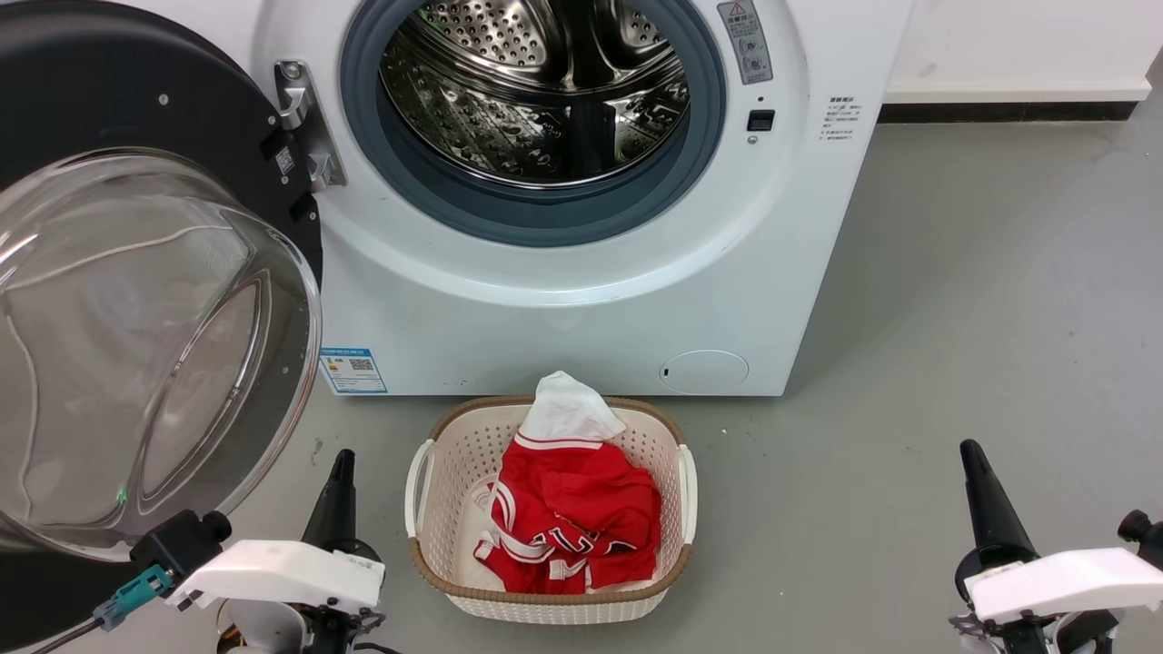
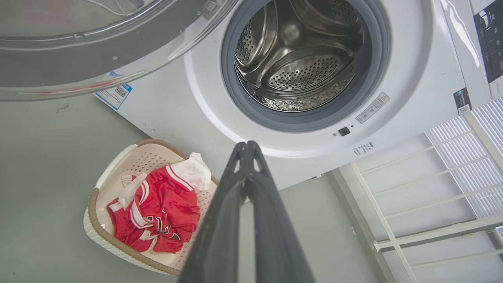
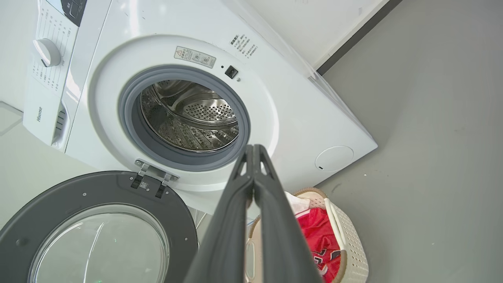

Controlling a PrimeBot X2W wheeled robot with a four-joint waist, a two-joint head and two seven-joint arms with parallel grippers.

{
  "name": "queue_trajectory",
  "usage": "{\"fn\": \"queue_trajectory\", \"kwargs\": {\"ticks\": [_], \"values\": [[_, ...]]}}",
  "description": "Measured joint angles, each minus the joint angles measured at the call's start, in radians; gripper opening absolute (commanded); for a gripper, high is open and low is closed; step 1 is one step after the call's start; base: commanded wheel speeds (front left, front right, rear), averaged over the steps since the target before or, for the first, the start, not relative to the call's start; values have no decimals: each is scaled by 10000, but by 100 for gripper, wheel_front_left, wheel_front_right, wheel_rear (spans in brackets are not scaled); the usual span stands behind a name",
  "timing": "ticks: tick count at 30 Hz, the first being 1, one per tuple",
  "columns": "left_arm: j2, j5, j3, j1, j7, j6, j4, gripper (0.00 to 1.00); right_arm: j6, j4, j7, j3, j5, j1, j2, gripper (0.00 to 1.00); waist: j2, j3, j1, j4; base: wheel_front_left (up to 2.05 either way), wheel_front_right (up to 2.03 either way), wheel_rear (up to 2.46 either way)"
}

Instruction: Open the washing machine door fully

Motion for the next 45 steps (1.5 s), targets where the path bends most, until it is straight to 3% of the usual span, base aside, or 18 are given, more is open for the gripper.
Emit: {"fn": "queue_trajectory", "kwargs": {"ticks": [45], "values": [[-451,-4136,1160,-185,1189,-876,242,0,-2,717,780,-201,4652,-629,-15,0,0,-107,0,-123,0,0,0]]}}
